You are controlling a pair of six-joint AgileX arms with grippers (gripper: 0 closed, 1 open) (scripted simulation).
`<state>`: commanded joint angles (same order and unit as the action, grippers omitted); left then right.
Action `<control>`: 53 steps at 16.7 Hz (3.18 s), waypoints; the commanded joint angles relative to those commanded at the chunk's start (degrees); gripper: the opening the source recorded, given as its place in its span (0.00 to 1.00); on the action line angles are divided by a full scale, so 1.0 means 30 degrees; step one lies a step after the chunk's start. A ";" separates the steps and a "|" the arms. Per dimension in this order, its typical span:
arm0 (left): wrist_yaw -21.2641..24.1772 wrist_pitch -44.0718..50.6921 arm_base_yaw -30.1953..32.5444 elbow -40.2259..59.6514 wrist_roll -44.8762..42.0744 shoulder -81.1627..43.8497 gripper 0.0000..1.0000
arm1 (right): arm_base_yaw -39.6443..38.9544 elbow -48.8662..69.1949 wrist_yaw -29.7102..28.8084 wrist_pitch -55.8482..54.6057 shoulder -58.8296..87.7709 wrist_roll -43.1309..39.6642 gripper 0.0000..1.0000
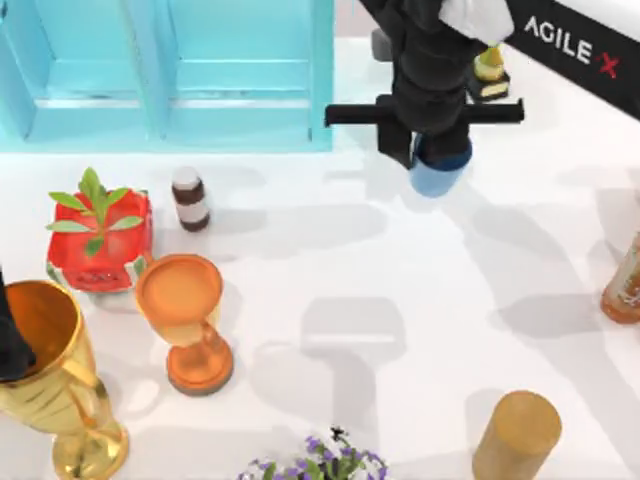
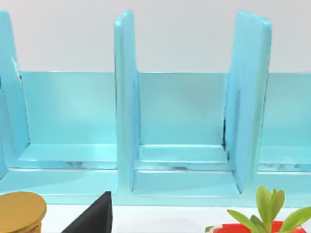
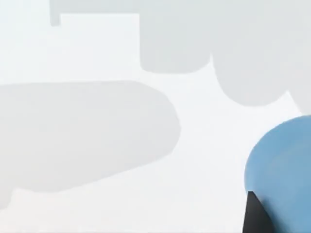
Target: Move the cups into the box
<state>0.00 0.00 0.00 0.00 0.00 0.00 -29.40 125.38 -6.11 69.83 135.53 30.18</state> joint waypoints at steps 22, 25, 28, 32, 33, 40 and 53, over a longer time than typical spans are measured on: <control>0.0000 0.0000 0.0000 0.0000 0.0000 0.0000 1.00 | 1.4230 -0.9526 0.0947 0.2533 -0.9716 -1.4340 0.00; 0.0000 0.0000 0.0000 0.0000 0.0000 0.0000 1.00 | 1.5867 -1.1040 0.1139 0.2931 -1.1207 -1.5977 0.00; 0.0000 0.0000 0.0000 0.0000 0.0000 0.0000 1.00 | 1.6009 -1.1180 0.1162 0.2982 -1.1345 -1.6119 0.00; 0.0000 0.0000 0.0000 0.0000 0.0000 0.0000 1.00 | 1.5990 -1.1437 0.1126 0.2629 -1.1247 -1.6128 0.00; 0.0000 0.0000 0.0000 0.0000 0.0000 0.0000 1.00 | 1.6046 -1.1844 0.1131 0.2222 -1.1235 -1.6182 0.00; 0.0000 0.0000 0.0000 0.0000 0.0000 0.0000 1.00 | 1.6486 -1.5073 0.1171 -0.1469 -1.0893 -1.6595 0.00; 0.0000 0.0000 0.0000 0.0000 0.0000 0.0000 1.00 | 1.6557 -1.5389 0.1175 -0.1775 -1.0821 -1.6658 0.60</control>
<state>0.00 0.00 0.00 0.00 0.00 0.00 20.27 79.21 -2.59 64.51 103.06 -19.80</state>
